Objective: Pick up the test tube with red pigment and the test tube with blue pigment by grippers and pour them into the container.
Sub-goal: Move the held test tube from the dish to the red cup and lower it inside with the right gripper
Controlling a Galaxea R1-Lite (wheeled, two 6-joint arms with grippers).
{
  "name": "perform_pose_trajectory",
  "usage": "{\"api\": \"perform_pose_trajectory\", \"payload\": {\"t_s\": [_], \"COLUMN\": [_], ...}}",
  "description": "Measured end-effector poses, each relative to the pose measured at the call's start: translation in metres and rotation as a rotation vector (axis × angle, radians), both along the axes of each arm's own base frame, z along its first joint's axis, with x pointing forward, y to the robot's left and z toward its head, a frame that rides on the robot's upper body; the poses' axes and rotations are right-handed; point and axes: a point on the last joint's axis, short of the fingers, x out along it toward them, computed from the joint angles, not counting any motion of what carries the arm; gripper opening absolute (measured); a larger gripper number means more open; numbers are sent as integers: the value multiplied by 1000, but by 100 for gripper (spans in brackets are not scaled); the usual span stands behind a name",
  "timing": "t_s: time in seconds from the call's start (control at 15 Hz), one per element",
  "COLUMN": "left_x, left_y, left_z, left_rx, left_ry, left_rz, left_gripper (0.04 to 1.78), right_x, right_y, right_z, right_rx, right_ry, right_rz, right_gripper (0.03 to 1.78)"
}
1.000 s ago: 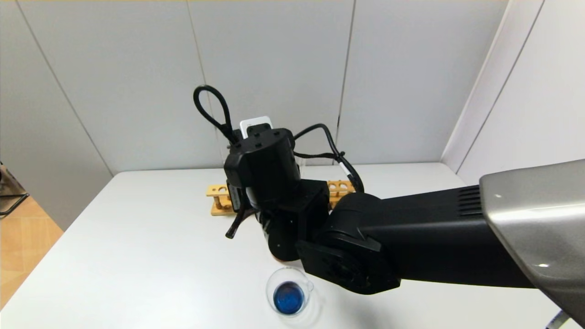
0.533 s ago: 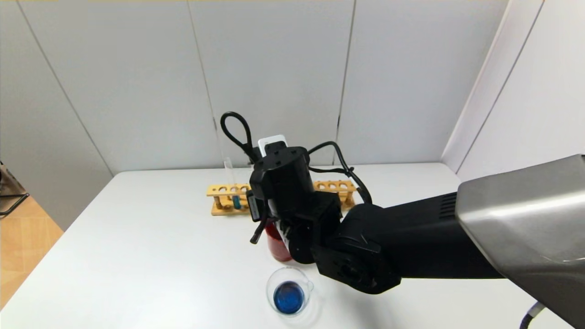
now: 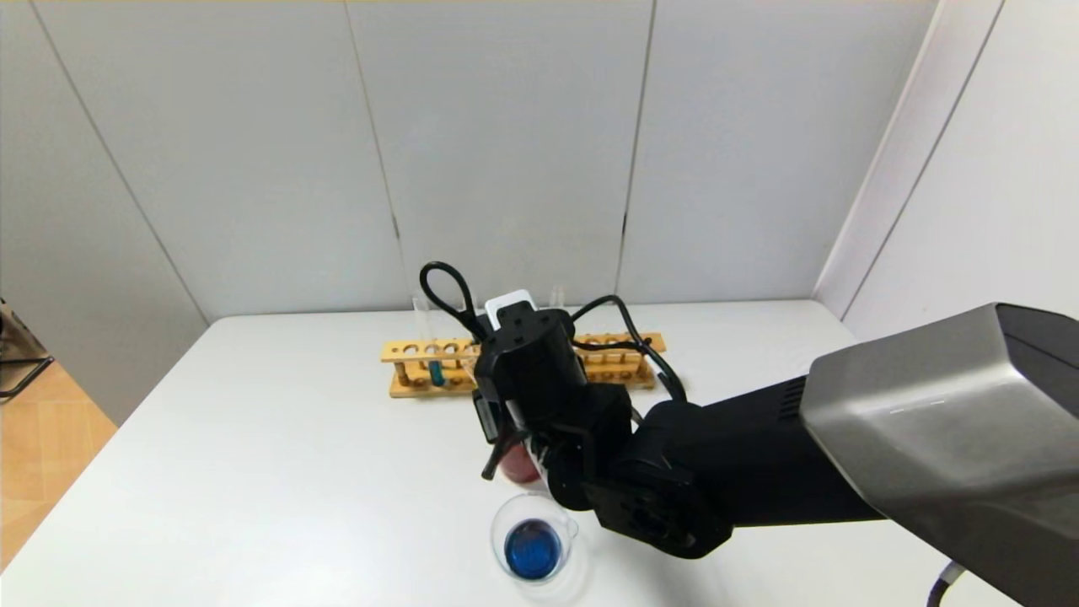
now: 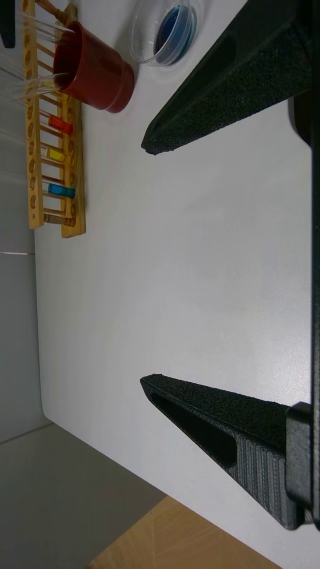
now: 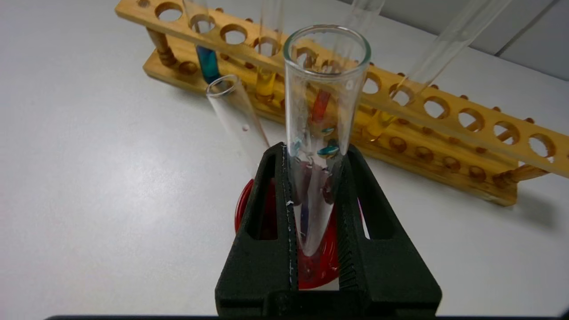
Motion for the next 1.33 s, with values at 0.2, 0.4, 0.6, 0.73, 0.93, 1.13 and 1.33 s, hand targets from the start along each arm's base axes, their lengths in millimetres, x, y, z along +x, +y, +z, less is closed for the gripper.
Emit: {"api": "perform_pose_trajectory", "payload": {"t_s": [0.2, 0.4, 0.6, 0.73, 0.93, 1.13, 1.33], "left_x": [0, 0, 0, 0, 0, 0, 0], "left_y": [0, 0, 0, 0, 0, 0, 0], "left_z": [0, 0, 0, 0, 0, 0, 0], "left_rx": [0, 0, 0, 0, 0, 0, 0], "left_ry": [0, 0, 0, 0, 0, 0, 0], "left_rz": [0, 0, 0, 0, 0, 0, 0], "left_gripper": [175, 175, 175, 175, 175, 175, 175], "right_x": [-1, -8, -17, -22, -29, -32, -28], "right_y": [2, 7, 14, 18, 22, 22, 21], "right_z": [-6, -7, -8, -9, -11, -12, -11], "right_rx": [-25, -54, -86, -109, -137, -151, -146], "right_ry": [4, -3, -16, -23, -30, -30, -31], "right_rz": [14, 43, 84, 108, 136, 148, 139], "right_gripper": [33, 33, 33, 33, 33, 33, 33]}}
